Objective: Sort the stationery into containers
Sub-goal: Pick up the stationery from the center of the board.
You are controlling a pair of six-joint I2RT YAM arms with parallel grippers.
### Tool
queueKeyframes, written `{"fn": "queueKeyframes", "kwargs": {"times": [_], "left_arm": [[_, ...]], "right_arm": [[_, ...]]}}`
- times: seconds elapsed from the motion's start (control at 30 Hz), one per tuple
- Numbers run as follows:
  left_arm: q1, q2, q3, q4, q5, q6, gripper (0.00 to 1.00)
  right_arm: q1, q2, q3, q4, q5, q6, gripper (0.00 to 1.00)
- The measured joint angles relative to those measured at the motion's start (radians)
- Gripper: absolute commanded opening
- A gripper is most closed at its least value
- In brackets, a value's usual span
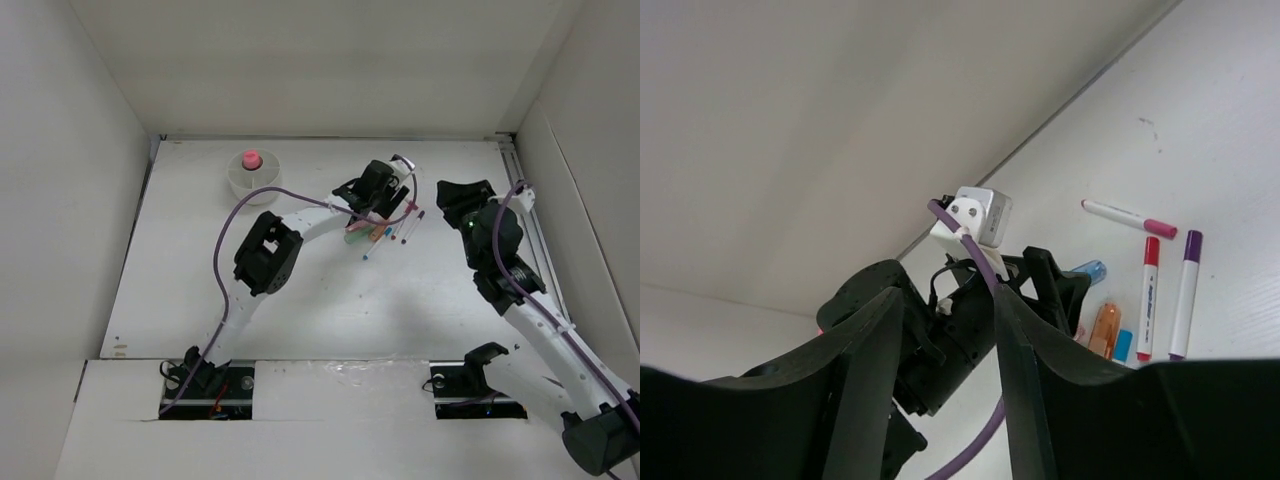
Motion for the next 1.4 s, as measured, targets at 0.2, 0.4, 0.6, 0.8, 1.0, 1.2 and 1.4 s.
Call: {"fn": "queueKeyframes", "kwargs": {"times": [0.2,0.4,0.6,0.8,1.0,1.2,1.4], "left_arm": [[0.021,0.066,0.108,-0.056,0.041,0.035,0.64],[0.023,0.103,0.132,-0.093,0.048,0.055,0.64],[0.023,0.131,0.166,-0.121,0.047,0.066,0.64],[0.023,0.174,0.257,-0.132,0.045,0.068,0.57],[0.027,0.180,0.269,-0.141,0.032,0.071,0.41],[0.051,0.180,0.251,-0.118,0.054,0.048,0.43],[0.082,0.179,0.251,-0.117,0.062,0.035,0.49]], "right_arm": [[-0.055,-0.066,-0.029,-0.001,-0.016,0.003,0.51],[-0.076,-0.053,-0.029,-0.001,-0.059,0.006,0.51],[-0.088,-0.037,-0.029,-0.008,-0.105,0.009,0.51],[-0.089,-0.033,-0.029,-0.016,-0.140,0.009,0.51],[-0.090,-0.042,-0.029,-0.016,-0.147,0.002,0.51],[-0.097,-0.061,-0.029,-0.016,-0.146,-0.002,0.51],[-0.097,-0.061,-0.029,-0.017,-0.156,-0.006,0.51]]}}
